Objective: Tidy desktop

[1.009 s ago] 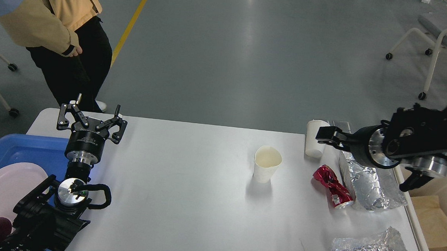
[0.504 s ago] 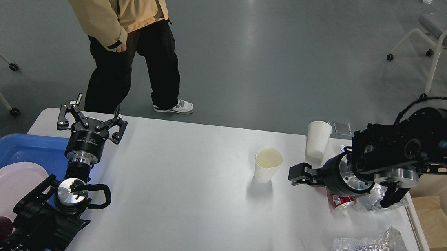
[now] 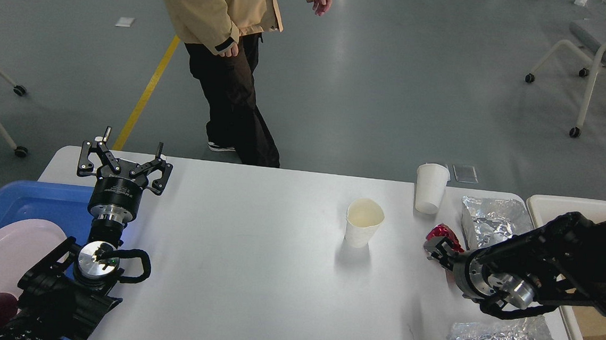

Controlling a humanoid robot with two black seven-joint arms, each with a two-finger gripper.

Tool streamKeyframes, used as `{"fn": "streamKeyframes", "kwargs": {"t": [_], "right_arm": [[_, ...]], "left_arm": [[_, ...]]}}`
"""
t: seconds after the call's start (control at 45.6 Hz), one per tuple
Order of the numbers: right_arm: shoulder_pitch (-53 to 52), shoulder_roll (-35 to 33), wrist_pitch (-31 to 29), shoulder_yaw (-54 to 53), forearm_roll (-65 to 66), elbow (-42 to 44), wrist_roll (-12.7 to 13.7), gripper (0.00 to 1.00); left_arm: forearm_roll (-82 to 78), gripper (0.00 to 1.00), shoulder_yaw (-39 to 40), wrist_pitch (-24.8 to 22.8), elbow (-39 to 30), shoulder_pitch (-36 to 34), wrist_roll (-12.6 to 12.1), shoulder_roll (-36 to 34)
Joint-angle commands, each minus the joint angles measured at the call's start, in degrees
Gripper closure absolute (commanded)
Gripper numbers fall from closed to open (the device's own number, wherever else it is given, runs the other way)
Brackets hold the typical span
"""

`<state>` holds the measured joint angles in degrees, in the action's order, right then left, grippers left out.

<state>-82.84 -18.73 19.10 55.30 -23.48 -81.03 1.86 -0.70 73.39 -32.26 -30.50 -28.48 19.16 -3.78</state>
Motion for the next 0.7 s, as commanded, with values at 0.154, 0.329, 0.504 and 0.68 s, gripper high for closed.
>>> {"fn": "streamKeyframes", "kwargs": {"t": [0.154, 0.329, 0.504, 0.68], "right_arm": [[10.32, 0.1, 4.46, -6.07, -0.51, 11.94, -0.02, 0.02], [13.49, 0.19, 4.81, -7.04, -5.69, 17.04, -0.02, 0.08], [15.95, 0.45, 4.72, -7.04, -7.37, 18.98, -0.02, 0.23], [16.39, 0.54, 4.72, -7.13, -7.37, 18.89, -0.02, 0.64]], "left_arm": [[0.0, 0.0, 0.0, 0.0, 0.0, 0.0, 0.0, 0.0], [0.0, 0.0, 0.0, 0.0, 0.0, 0.0, 0.0, 0.0], [0.0, 0.0, 0.0, 0.0, 0.0, 0.0, 0.0, 0.0], [0.0, 0.0, 0.0, 0.0, 0.0, 0.0, 0.0, 0.0]]}}
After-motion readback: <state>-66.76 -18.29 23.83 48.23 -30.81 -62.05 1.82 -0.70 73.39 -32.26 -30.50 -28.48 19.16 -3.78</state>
